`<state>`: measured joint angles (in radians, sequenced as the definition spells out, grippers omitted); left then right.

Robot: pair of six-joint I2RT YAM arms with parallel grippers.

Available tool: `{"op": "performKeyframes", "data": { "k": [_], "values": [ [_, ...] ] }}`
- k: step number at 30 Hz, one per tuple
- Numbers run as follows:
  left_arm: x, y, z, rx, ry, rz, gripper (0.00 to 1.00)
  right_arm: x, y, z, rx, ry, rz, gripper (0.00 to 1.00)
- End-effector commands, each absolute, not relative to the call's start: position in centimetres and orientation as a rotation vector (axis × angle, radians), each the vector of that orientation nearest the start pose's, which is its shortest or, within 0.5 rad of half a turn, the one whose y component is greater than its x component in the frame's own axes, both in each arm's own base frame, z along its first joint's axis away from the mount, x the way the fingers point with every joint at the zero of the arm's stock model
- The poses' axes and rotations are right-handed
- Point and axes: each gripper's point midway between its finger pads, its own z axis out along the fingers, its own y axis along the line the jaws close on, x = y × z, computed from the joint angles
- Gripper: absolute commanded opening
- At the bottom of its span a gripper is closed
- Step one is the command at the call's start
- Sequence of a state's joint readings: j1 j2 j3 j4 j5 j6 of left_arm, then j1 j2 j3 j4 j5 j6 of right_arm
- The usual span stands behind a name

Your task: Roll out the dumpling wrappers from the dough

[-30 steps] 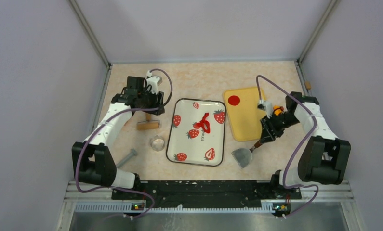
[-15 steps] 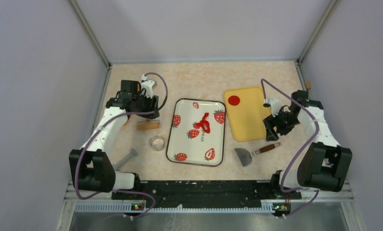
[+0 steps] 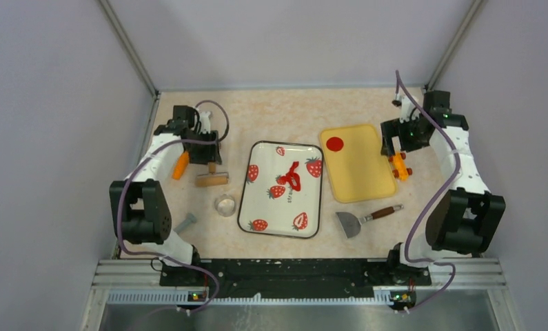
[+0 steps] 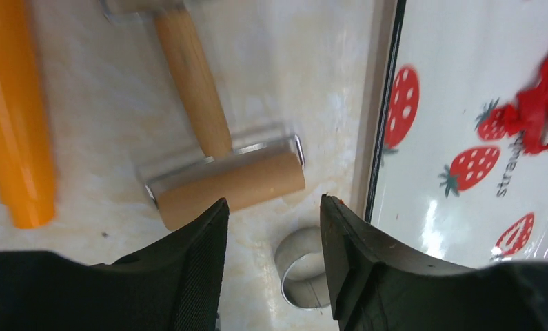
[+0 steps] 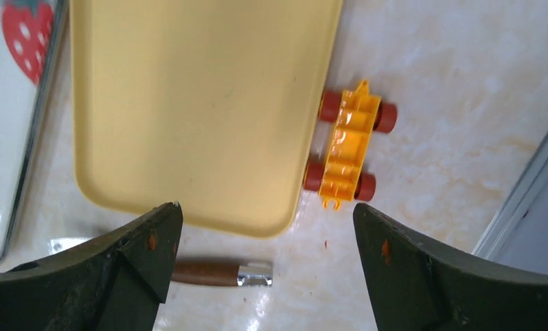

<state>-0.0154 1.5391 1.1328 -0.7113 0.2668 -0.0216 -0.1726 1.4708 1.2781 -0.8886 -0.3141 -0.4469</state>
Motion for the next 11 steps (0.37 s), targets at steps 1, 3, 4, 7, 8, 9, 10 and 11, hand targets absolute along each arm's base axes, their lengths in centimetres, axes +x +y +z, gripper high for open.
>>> {"op": "performKeyframes", "data": {
  "k": [1,3,4,7,8,9,10,11],
  "values": [
    [39.3,-4.1,21.0,0.086,2.366,-0.262,0.55,40.2,-1.3,25.0,-0.177,2.290,0.073,0.95],
    [40.8,-3.4,28.1,0.102,2.109,-0.192,0.61,42.0,-1.1,31.0,-0.102,2.155,0.070,0.96],
    [40.9,-3.1,31.5,0.096,1.982,-0.159,0.65,42.6,-1.0,33.9,-0.068,2.090,0.080,0.96],
    [39.4,-2.1,38.6,0.071,1.688,-0.093,0.95,42.6,-0.3,40.7,-0.023,1.917,0.115,0.97],
    [38.8,-1.7,39.4,0.055,1.651,-0.073,0.98,42.1,0.2,41.7,-0.040,1.885,0.129,0.98],
    [38.4,-1.3,39.2,0.037,1.645,-0.053,0.99,41.7,0.7,41.5,-0.066,1.879,0.142,0.98],
    [38.2,-1.0,37.9,0.024,1.674,-0.039,0.99,41.4,1.1,40.6,-0.124,1.876,0.117,0.98],
    [38.1,-0.7,36.0,0.012,1.723,-0.027,0.99,40.9,1.5,39.0,-0.152,1.893,0.110,0.98]
  ]
}}
